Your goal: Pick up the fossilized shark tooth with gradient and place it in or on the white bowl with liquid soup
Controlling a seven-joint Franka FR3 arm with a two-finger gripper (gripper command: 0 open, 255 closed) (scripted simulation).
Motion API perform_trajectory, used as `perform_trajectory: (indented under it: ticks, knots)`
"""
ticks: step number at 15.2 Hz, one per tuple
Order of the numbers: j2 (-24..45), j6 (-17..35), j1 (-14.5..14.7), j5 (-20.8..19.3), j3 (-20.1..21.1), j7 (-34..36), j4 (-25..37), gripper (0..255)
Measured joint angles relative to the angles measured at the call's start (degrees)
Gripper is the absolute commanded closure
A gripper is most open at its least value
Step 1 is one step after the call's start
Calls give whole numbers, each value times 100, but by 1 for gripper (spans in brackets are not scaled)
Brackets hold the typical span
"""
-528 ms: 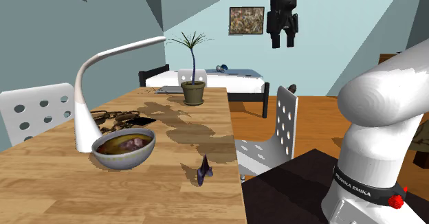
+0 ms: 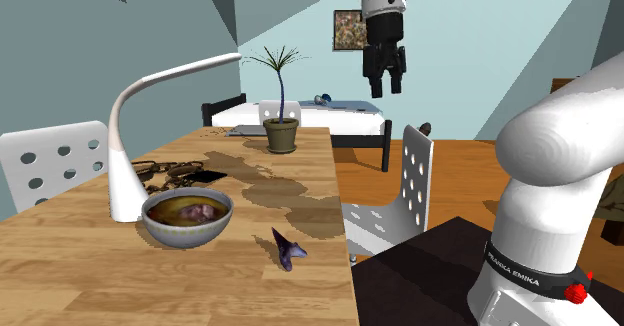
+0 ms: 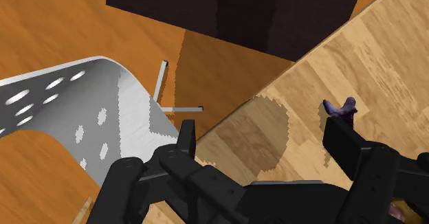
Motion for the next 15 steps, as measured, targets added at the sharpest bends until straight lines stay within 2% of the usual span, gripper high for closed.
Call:
perform_trajectory:
  ticks: [9,15]
  knots:
    - [924,1438,537,340,707,115,-552,0]
    - [1823,2444,823,425,1211,230,-686,0]
